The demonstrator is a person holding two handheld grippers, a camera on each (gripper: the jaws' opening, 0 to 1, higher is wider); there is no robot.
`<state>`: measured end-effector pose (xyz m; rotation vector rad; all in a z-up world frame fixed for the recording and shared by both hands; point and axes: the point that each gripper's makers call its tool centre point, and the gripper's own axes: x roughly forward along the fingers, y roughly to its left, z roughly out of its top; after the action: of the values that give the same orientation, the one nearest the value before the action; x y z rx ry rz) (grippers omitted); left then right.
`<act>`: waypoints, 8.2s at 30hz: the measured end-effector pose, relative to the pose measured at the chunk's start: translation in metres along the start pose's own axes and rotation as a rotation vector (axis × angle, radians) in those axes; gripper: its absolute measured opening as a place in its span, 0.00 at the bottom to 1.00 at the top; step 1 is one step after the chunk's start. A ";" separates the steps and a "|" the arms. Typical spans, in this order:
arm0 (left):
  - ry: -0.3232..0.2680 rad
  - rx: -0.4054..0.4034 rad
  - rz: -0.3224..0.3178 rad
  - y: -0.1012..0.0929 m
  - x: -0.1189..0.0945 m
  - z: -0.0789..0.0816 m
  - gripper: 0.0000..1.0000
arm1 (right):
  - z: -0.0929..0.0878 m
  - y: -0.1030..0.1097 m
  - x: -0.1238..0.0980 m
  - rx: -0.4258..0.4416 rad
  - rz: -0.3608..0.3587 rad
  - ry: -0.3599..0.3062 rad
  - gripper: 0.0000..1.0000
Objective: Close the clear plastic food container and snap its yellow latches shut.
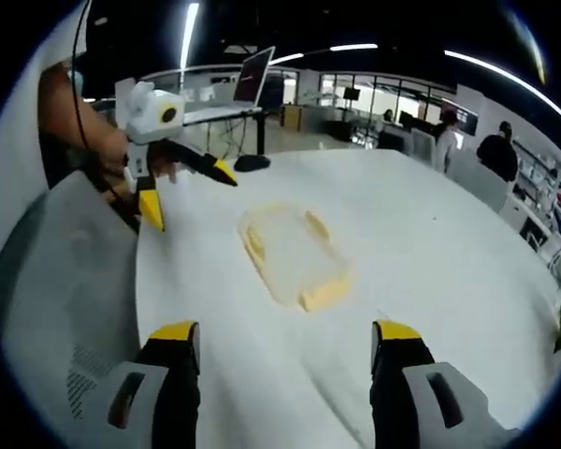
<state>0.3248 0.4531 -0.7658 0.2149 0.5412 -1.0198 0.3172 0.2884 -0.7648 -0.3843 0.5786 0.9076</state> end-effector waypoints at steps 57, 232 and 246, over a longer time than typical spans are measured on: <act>0.132 0.169 -0.068 0.046 0.016 -0.007 0.77 | 0.013 -0.028 0.052 -0.206 0.144 0.132 0.61; 0.458 0.585 -0.336 0.071 0.028 0.026 0.38 | 0.020 -0.051 0.049 -0.373 0.329 0.358 0.38; 0.454 0.584 -0.341 0.058 0.036 0.044 0.38 | 0.019 -0.061 0.027 -0.375 0.327 0.364 0.38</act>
<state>0.4034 0.4385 -0.7518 0.9123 0.6918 -1.4604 0.3864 0.2809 -0.7623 -0.8215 0.8216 1.2781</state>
